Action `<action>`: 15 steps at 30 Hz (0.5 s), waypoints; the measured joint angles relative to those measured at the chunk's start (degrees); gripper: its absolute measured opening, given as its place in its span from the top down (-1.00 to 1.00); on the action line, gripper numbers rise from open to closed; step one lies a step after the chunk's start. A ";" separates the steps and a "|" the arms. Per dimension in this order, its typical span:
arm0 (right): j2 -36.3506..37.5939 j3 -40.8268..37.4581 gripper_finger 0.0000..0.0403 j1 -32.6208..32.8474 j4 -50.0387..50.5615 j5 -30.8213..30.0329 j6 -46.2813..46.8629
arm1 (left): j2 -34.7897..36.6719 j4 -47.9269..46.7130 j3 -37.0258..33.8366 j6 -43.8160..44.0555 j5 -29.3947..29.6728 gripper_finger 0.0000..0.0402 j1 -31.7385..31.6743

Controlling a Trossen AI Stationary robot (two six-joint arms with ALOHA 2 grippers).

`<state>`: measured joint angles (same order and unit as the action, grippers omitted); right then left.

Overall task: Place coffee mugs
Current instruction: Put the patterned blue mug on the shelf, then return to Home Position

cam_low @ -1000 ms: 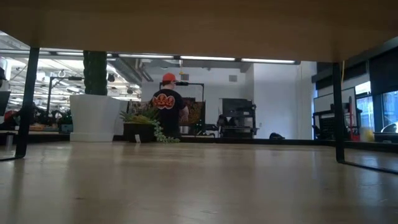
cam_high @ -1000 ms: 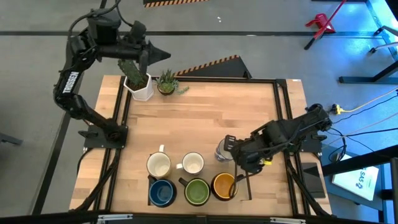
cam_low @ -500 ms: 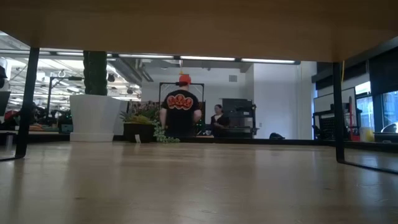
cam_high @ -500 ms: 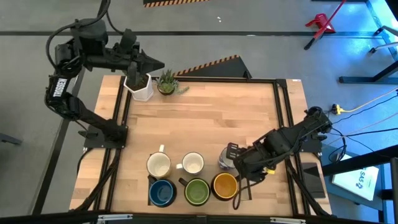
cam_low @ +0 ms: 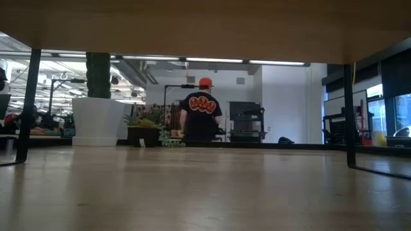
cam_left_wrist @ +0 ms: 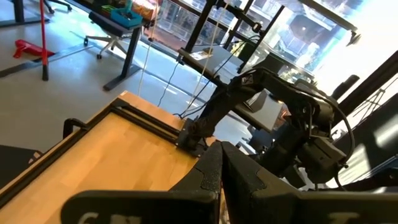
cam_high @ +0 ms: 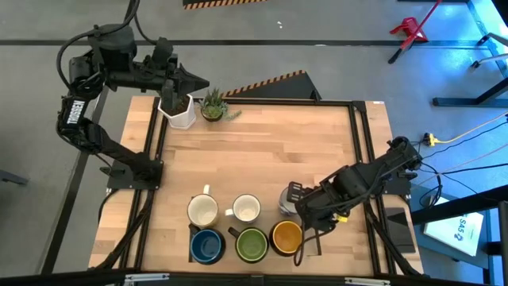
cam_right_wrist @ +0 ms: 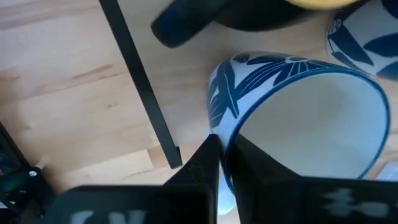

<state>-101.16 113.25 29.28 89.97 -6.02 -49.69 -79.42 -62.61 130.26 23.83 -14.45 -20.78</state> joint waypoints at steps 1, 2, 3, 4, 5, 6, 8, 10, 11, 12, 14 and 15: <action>0.00 0.00 0.92 0.00 0.02 -0.22 0.00 | 0.00 0.00 0.00 0.00 0.00 1.00 -0.02; 0.00 0.00 0.90 -0.05 0.02 -0.25 0.00 | 0.00 -0.01 0.00 0.00 -0.01 1.00 -0.03; 0.00 0.02 0.88 -0.06 0.00 -0.24 0.00 | 0.00 -0.02 0.00 0.00 -0.01 1.00 -0.04; 0.00 0.02 0.85 -0.10 0.00 -0.22 -0.03 | 0.00 -0.01 0.00 0.00 -0.01 1.00 -0.04; 0.00 0.02 0.82 -0.15 0.04 -0.08 -0.03 | 0.00 0.00 0.00 0.00 -0.01 1.00 -0.04; 0.00 0.05 0.79 -0.15 -0.02 -0.07 -0.05 | 0.00 0.00 0.00 0.00 -0.01 1.00 -0.04; 0.00 0.09 0.71 -0.12 -0.04 -0.07 0.05 | 0.00 -0.02 0.00 0.00 -0.01 1.00 -0.04; 0.00 0.09 0.62 -0.11 -0.11 0.23 0.41 | 0.00 -0.01 0.00 -0.01 -0.01 1.00 -0.04; 0.00 0.09 0.57 -0.11 -0.09 0.58 0.43 | 0.00 -0.05 0.00 -0.04 -0.01 1.00 -0.04; 0.00 0.09 0.54 -0.11 -0.13 0.57 0.71 | 0.00 -0.30 0.00 -0.25 -0.01 1.00 -0.04; 0.00 0.09 0.46 -0.11 -0.36 -0.03 1.89 | 0.00 -1.77 0.00 -0.71 -0.01 1.00 -0.04; 0.00 0.09 0.43 -0.11 -0.35 -0.37 2.76 | 0.00 -2.42 0.00 -0.83 -0.07 1.00 -0.04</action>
<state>-101.16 113.34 29.17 89.63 -6.39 -46.93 -79.42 -65.03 130.26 23.00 -14.52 -20.82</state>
